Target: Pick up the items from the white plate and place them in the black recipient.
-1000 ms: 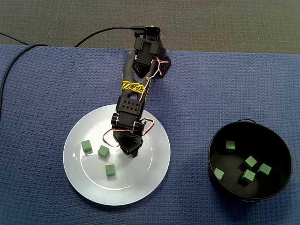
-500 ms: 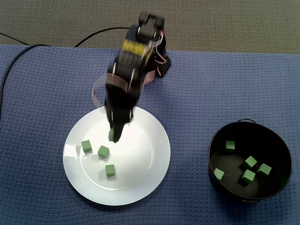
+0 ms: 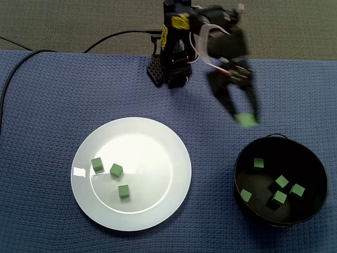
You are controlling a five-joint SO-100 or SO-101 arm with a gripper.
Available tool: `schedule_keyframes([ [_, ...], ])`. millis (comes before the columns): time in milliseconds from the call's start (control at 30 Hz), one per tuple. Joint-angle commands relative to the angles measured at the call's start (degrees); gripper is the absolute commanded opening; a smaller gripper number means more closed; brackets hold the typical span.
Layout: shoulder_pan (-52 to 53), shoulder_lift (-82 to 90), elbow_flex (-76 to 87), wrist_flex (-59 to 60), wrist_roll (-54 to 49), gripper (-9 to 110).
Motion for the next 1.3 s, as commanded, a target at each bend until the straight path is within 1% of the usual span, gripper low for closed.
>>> schedule_keyframes([
  [0, -4.75, -16.7, -6.33, 1.58, -8.09, 0],
  [133, -4.66, -33.13, -14.06, 3.43, -5.98, 0],
  [267, -5.01, -37.27, -14.85, 3.25, -4.75, 0],
  [300, -5.1, -37.09, -14.77, 3.6, -4.04, 3],
  [367, -5.1, -35.6, -15.03, 6.15, -3.16, 21],
  [433, -3.96, -32.7, -15.91, 9.67, -2.64, 34],
  [467, -2.99, -30.59, -16.17, 11.51, -2.37, 38],
  [533, -0.62, -25.4, -16.44, 15.91, -1.41, 40],
  [633, 5.45, -16.87, -18.02, 23.82, 1.41, 41],
  [733, 15.91, -10.2, -17.93, 29.18, 7.29, 39],
  [900, 34.37, -4.57, -3.87, 29.71, 11.07, 38],
  [1000, 43.33, -5.63, 2.02, 28.74, 20.39, 38],
  [1067, 47.46, -8.7, 3.96, 27.69, 26.98, 38],
  [1167, 50.54, -15.03, 6.33, 24.79, 35.24, 42],
  [1267, 51.06, -21.8, 7.03, 21.8, 40.17, 46],
])
